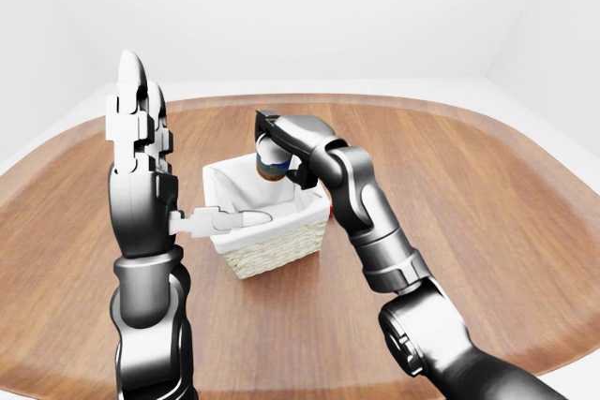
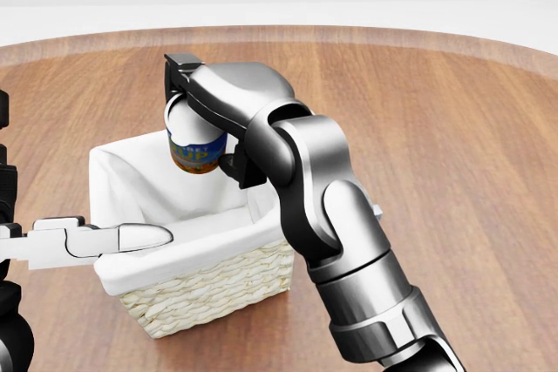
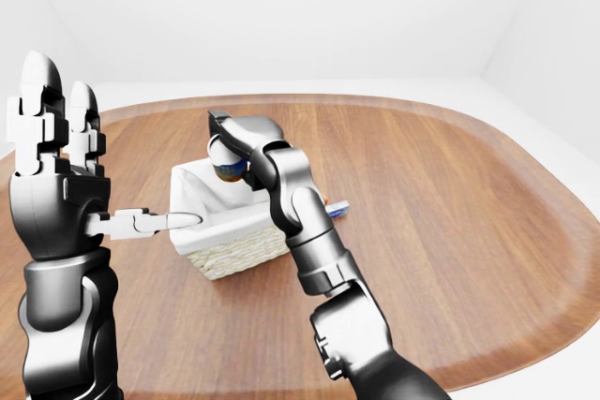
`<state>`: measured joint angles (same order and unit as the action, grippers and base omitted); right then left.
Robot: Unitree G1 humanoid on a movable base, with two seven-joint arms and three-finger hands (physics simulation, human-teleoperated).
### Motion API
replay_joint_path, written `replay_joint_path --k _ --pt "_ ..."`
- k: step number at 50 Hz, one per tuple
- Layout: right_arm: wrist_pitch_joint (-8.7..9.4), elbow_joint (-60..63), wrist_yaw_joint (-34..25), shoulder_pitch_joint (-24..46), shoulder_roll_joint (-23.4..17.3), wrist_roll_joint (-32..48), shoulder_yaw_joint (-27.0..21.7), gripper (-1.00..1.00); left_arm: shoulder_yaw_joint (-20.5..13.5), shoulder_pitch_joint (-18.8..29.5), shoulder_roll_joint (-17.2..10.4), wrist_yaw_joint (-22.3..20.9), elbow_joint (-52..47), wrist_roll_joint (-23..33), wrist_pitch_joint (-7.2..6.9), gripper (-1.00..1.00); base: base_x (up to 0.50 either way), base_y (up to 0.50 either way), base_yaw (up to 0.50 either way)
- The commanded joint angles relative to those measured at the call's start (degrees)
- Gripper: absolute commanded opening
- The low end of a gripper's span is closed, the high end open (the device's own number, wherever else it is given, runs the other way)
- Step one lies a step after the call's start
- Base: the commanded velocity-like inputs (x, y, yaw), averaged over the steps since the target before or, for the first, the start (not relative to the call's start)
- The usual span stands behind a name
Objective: Pick up the alphabet soup and put it in the basket.
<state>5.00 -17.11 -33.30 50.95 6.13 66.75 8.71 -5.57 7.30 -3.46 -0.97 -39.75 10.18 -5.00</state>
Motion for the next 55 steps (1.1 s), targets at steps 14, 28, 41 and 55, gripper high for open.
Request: replay_joint_path --k 14,28,41,55 --pt "0.00 -0.28 1.10 0.71 0.09 0.21 -0.76 -0.98 0.00 0.01 0.00 0.00 -0.04 0.01 0.00 1.00 0.00 0.00 0.00" --pt "0.00 -17.38 12.44 3.98 -0.25 -4.14 -1.20 -0.95 -0.09 -0.03 -0.04 0.03 -0.01 0.06 0.00 1.00 0.00 0.00 0.00" --pt "0.00 -31.61 20.50 10.02 0.15 -7.85 -1.36 -0.95 -0.06 -0.06 -0.02 -0.05 0.20 -0.07 0.00 1.00 0.00 0.00 0.00" --pt "0.00 -38.42 21.97 16.41 0.80 -9.27 -1.52 -0.95 0.05 -0.30 0.04 -0.09 0.35 0.02 0.00 1.00 0.00 0.00 0.00"
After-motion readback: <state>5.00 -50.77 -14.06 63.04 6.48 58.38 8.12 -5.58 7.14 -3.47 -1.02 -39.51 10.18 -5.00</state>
